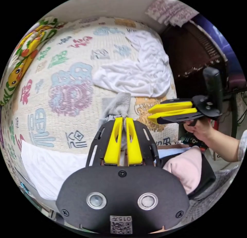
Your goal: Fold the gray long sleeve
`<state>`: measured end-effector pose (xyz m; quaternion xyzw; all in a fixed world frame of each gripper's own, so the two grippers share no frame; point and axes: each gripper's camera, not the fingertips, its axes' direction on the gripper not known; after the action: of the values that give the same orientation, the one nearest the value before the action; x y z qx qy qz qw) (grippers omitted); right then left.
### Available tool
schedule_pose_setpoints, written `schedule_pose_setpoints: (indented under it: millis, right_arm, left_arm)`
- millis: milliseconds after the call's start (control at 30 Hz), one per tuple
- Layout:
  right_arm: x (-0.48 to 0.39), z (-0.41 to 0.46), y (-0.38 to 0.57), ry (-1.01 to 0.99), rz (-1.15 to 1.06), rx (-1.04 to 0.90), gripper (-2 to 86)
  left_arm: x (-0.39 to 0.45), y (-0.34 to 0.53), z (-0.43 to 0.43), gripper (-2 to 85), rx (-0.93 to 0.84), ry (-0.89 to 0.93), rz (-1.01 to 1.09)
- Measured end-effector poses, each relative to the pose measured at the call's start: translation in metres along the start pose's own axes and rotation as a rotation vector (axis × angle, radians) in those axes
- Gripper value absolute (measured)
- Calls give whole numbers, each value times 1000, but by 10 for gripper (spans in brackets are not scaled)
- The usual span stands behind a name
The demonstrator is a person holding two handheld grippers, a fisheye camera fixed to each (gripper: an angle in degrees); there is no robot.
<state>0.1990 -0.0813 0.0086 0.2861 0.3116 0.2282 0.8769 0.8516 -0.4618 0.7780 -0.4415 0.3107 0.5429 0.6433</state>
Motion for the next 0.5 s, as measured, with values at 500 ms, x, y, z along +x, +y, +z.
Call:
schedule_pose_setpoints:
  millis: [500]
  right_arm:
    - [5,69,-98,-191,-130,-73,114]
  left_arm:
    - [-176,55,-28,5,133,294,-298]
